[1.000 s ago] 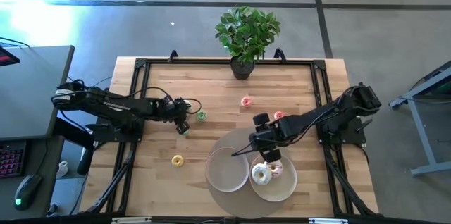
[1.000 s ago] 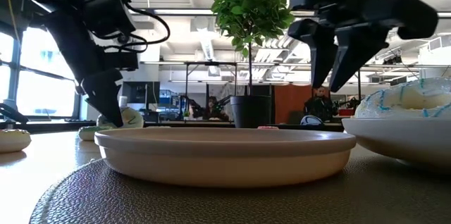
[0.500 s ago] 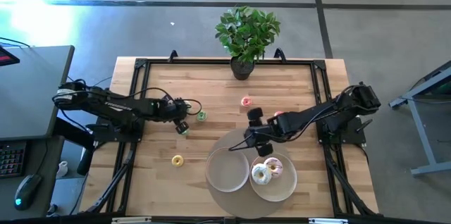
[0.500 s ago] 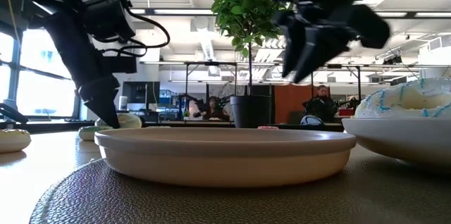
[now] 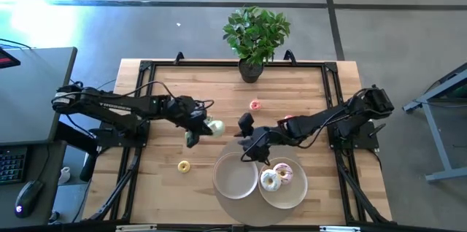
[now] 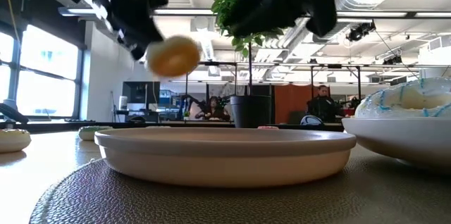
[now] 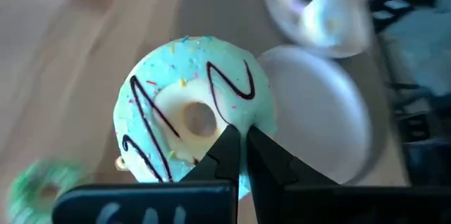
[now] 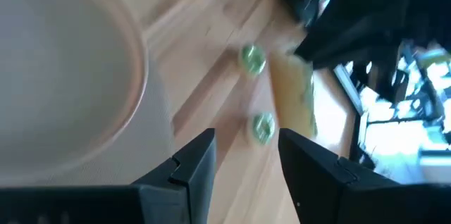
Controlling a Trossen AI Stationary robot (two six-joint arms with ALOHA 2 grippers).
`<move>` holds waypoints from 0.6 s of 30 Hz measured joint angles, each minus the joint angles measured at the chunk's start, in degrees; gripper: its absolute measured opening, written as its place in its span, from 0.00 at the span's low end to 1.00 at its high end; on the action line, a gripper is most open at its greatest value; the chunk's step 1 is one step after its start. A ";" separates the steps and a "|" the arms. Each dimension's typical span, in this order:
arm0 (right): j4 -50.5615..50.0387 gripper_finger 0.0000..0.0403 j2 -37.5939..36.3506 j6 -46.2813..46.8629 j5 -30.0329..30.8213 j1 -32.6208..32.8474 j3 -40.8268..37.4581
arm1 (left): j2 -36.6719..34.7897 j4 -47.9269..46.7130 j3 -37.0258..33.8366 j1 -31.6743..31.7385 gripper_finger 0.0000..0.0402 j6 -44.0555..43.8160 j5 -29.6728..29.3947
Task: Pick & Place donuts
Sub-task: Put the big light blue donut into the right grey plate
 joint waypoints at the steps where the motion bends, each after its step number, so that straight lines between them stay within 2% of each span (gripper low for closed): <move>1: 1.65 0.37 0.00 -0.33 -0.39 0.00 0.00 | 0.03 0.93 0.52 -0.79 0.01 0.58 0.29; 6: 6.52 0.37 0.02 -0.60 -2.54 -0.50 0.00 | 3.56 4.22 1.74 -4.84 0.01 1.15 -1.35; 9: 9.45 0.39 0.07 -0.56 -7.55 -1.28 0.00 | 5.38 7.89 2.70 -6.28 0.01 0.91 -1.75; 12: 9.26 0.42 0.41 -0.47 -12.47 -1.81 0.00 | 7.52 7.01 3.97 -6.17 0.01 0.18 -2.05; 18: 9.42 0.48 2.58 -0.53 -12.27 -1.90 0.00 | 8.18 6.62 6.57 -6.13 0.01 0.71 -2.15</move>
